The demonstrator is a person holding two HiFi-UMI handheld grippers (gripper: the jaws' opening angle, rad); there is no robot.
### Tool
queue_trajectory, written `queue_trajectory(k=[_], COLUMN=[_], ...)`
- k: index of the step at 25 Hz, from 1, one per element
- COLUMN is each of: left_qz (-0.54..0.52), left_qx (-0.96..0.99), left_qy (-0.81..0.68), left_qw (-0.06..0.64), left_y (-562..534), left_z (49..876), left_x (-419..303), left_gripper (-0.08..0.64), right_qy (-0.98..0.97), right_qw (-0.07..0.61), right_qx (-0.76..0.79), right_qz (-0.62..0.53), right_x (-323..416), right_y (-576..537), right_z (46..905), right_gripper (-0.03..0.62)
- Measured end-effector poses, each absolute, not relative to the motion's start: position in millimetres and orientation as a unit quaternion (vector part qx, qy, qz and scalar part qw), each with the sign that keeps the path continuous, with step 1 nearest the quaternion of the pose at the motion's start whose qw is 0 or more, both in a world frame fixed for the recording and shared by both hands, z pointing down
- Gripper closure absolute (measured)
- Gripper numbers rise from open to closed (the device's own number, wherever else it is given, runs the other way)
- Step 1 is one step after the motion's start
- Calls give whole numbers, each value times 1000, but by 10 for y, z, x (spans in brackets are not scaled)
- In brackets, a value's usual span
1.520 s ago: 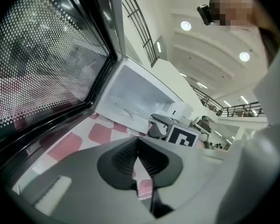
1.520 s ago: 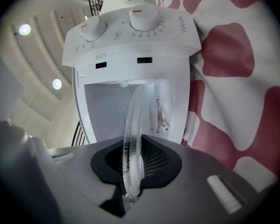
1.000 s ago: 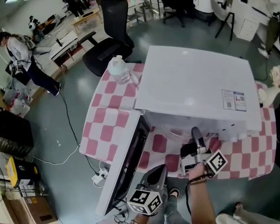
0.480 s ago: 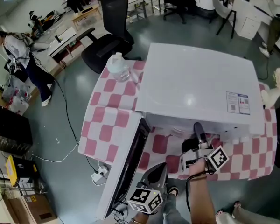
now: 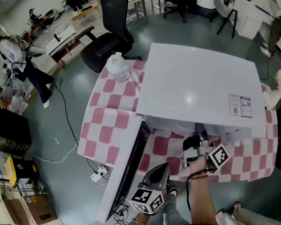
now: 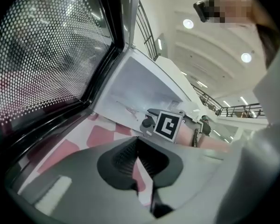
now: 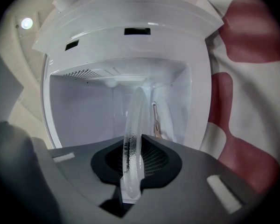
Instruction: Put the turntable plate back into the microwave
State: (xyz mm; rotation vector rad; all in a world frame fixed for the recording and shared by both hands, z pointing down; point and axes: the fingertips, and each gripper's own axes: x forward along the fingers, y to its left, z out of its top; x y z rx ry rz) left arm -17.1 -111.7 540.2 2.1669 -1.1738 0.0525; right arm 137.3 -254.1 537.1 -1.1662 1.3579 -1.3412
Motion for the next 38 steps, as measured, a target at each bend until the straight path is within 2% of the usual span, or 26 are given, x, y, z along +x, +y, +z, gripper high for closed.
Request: queue_trajectory(k=[19, 28, 38], left_qz=[23, 23, 25], left_qx=[830, 832, 833], left_qy=[-444, -441, -442], left_qw=[336, 336, 333], left_y=[-1162, -1163, -1157], left_z=[5416, 5430, 5433], left_x=[-152, -116, -92], left_gripper=[560, 560, 560], right_qy=[514, 526, 557], right_qw=[442, 351, 293], right_qx=[-494, -558, -571], right_qz=[-545, -538, -528], right_x=[1434, 1417, 1332], right_y=[-2736, -2757, -2785], right_z=[5343, 5322, 5323], right_gripper=[546, 545, 534])
